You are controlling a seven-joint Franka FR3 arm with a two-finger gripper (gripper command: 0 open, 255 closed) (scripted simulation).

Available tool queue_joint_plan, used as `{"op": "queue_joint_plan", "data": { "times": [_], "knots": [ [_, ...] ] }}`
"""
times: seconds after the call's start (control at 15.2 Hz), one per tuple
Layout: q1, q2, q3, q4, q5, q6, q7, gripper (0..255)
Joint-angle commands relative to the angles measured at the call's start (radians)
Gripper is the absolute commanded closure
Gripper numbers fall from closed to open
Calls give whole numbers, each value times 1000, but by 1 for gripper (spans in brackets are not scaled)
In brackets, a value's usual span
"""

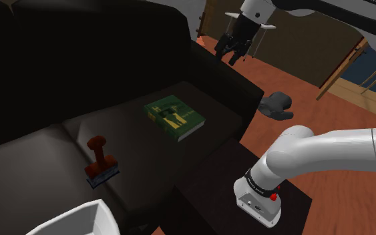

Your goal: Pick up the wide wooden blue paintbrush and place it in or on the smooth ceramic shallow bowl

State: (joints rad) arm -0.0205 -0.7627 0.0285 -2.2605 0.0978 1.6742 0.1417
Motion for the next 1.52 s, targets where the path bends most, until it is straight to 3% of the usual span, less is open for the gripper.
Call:
{"op": "queue_joint_plan", "data": {
  "times": [0.0,0.86,1.45],
  "knots": [
    [0,0,0,0,0,0,0,0],
    [51,235,270,-12,74,213,274,0],
    [58,508,451,96,23,343,493,0]
  ]
}}
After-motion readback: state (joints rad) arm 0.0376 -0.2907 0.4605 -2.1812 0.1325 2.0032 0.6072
